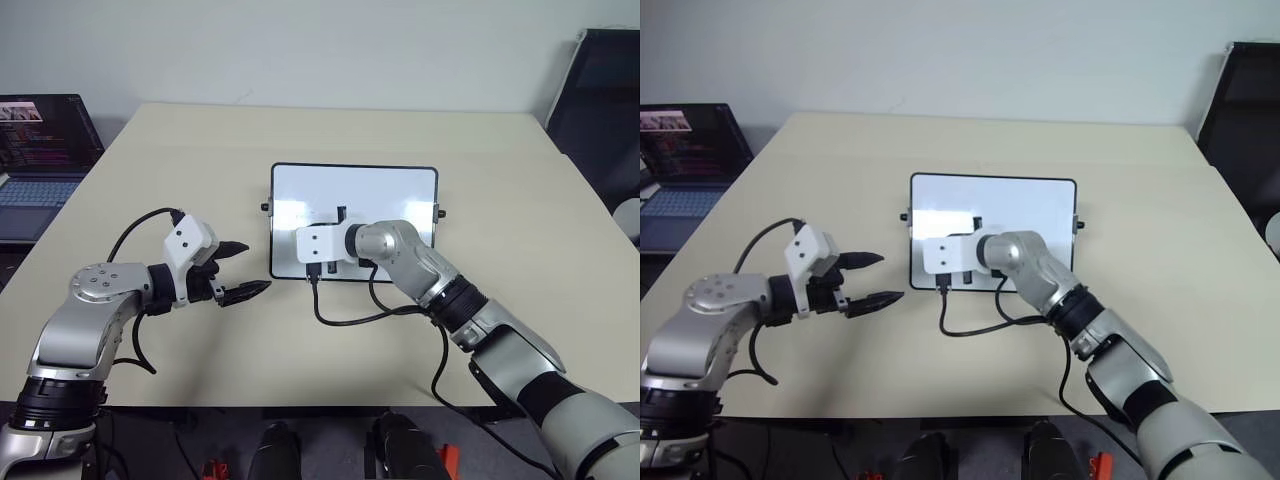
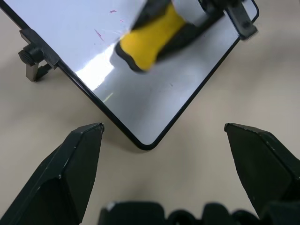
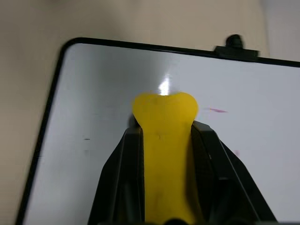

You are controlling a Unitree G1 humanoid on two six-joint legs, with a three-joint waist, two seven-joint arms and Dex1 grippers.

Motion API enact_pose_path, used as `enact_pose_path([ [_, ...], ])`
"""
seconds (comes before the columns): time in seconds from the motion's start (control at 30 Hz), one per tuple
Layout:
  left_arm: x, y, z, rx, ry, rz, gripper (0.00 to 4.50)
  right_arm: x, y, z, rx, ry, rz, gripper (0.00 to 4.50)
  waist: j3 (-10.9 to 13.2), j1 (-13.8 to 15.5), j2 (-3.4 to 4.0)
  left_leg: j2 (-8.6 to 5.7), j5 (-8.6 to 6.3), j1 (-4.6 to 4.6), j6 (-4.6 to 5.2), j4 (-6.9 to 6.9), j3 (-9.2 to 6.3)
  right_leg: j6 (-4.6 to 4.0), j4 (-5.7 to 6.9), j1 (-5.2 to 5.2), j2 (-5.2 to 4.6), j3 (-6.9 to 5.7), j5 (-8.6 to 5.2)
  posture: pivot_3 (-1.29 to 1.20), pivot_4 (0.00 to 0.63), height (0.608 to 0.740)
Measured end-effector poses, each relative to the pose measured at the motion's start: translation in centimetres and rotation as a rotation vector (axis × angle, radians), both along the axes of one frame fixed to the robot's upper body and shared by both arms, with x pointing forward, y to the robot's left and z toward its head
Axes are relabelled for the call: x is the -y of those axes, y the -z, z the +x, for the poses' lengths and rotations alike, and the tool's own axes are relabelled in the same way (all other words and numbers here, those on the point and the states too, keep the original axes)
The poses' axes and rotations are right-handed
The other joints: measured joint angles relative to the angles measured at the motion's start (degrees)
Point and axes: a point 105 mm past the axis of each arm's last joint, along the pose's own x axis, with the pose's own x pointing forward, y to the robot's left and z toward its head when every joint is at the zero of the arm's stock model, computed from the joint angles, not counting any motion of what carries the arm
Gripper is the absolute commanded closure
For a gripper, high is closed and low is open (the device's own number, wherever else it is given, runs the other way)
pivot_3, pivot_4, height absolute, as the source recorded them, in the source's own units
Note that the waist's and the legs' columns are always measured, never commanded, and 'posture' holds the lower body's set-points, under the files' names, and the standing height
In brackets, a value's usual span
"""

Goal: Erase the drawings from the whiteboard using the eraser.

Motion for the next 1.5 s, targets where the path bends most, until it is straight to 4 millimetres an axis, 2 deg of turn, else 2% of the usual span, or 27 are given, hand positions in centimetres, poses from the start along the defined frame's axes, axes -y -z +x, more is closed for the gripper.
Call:
enact_pose_path([
  [0.07, 0.1, 0.1, 0.0, -0.002, 0.002, 0.000, 0.00, -0.5, -0.8, 0.6, 0.050, 0.030, 0.045, 3.51, 0.01, -0.06, 0.01, 0.00, 0.03, 0.02, 0.05, 0.01, 0.00, -0.09, 0.03, -0.01, 0.00, 0.01, 0.04, 0.00, 0.150, 0.740],
  [0.2, 0.2, 0.2, 0.0, -0.007, 0.006, 0.000, 0.00, 0.0, -2.7, 2.1, 0.128, 0.091, 0.092, 3.51, 0.00, 0.00, 0.00, 0.00, 0.06, 0.02, 0.08, 0.02, 0.01, -0.10, -0.02, 0.01, 0.00, 0.02, 0.05, 0.00, 0.150, 0.740],
  [0.3, 0.4, 0.3, 0.0, -0.011, 0.011, -0.002, 0.00, -0.1, -2.4, 1.8, 0.092, 0.070, 0.066, 3.51, 0.00, -0.06, 0.00, 0.00, 0.06, 0.02, 0.08, -0.04, 0.01, 0.03, -0.02, 0.01, 0.01, 0.02, 0.07, 0.00, 0.150, 0.740],
  [0.47, 0.5, 0.4, 0.0, -0.012, 0.014, -0.006, 0.00, 0.0, 0.5, -0.5, -0.093, -0.015, -0.009, 3.51, 0.01, -0.04, 0.02, 0.00, 0.05, 0.02, 0.08, -0.07, -0.01, 0.19, -0.01, 0.02, 0.01, 0.00, 0.08, 0.00, 0.150, 0.740],
  [0.57, 0.5, 0.4, 0.0, -0.013, 0.015, -0.006, 0.00, 0.0, -0.4, 0.5, -0.048, 0.055, 0.075, 3.51, 0.02, -0.06, 0.02, 0.00, 0.07, 0.04, 0.09, -0.04, -0.03, -0.10, 0.04, 0.00, 0.02, 0.00, 0.03, 0.00, 0.150, 0.740],
  [0.67, 0.5, 0.4, 0.0, -0.013, 0.015, -0.006, 0.00, 1.3, -2.0, 2.0, -0.001, 0.134, 0.129, 3.51, 0.01, 0.16, 0.01, -0.01, 0.08, 0.03, 0.09, 0.04, -0.03, -0.11, 0.01, 0.05, 0.02, 0.01, 0.06, 0.00, 0.150, 0.740],
  [0.73, 0.5, 0.5, 0.0, -0.013, 0.015, -0.007, 0.00, 2.1, -2.3, 2.1, 0.000, 0.146, 0.120, 3.51, 0.00, 0.19, 0.00, -0.01, 0.08, 0.03, 0.09, 0.04, -0.01, -0.11, -0.03, 0.07, 0.01, 0.02, 0.06, 0.00, 0.150, 0.740],
  [0.87, 0.8, 0.6, 0.0, -0.018, 0.022, -0.015, 0.00, 3.1, -1.1, 0.7, -0.085, 0.103, 0.050, 3.51, 0.00, 0.23, -0.01, 0.00, 0.08, 0.03, 0.09, 0.00, -0.02, -0.03, -0.02, 0.07, 0.02, 0.00, 0.01, 0.00, 0.150, 0.740],
  [0.97, 0.9, 0.6, 0.1, -0.016, 0.023, -0.017, 0.00, 3.0, 0.0, -0.2, -0.129, 0.070, 0.018, 3.51, 0.00, 0.02, 0.00, 0.00, 0.08, 0.03, 0.09, -0.01, -0.02, 0.00, 0.00, 0.05, 0.02, 0.00, 0.02, 0.00, 0.150, 0.740],
  [1.1, 1.2, 0.4, 0.2, -0.009, 0.035, -0.019, 0.00, 2.1, -0.5, 0.7, -0.042, 0.116, 0.086, 3.51, 0.01, -0.10, 0.00, -0.01, 0.09, 0.16, 0.09, 0.01, -0.01, -0.14, 0.03, 0.05, 0.02, 0.04, 0.13, 0.00, 0.150, 0.740],
  [1.23, 1.3, 0.5, 0.2, -0.016, 0.038, -0.019, 0.00, 2.4, -2.3, 2.0, 0.050, 0.162, 0.144, 3.51, 0.01, -0.09, 0.00, -0.01, 0.10, 0.16, 0.11, 0.02, -0.01, -0.17, 0.02, 0.06, 0.02, 0.05, 0.15, 0.00, 0.150, 0.740],
  [1.37, 1.3, 0.8, 0.3, -0.028, 0.035, -0.022, 0.00, 2.0, -2.3, 1.8, 0.043, 0.146, 0.140, 3.51, 0.01, -0.15, 0.00, 0.00, 0.10, 0.14, 0.12, -0.05, 0.02, -0.08, -0.03, 0.05, 0.02, 0.06, 0.09, 0.00, 0.150, 0.740],
  [1.43, 1.5, 1.0, 0.3, -0.032, 0.041, -0.026, 0.00, 1.8, -1.6, 0.9, -0.006, 0.104, 0.091, 3.51, 0.01, -0.14, 0.00, 0.00, 0.09, 0.14, 0.12, -0.12, 0.01, 0.09, -0.03, 0.05, 0.02, 0.04, 0.11, 0.00, 0.150, 0.740],
  [1.5, 1.5, 1.0, 0.2, -0.033, 0.042, -0.027, 0.00, 1.7, 0.4, -0.7, -0.091, 0.035, 0.016, 3.51, 0.01, -0.12, 0.00, 0.00, 0.08, 0.14, 0.11, -0.18, -0.01, 0.15, -0.02, 0.06, 0.03, 0.02, 0.06, 0.00, 0.150, 0.740],
])
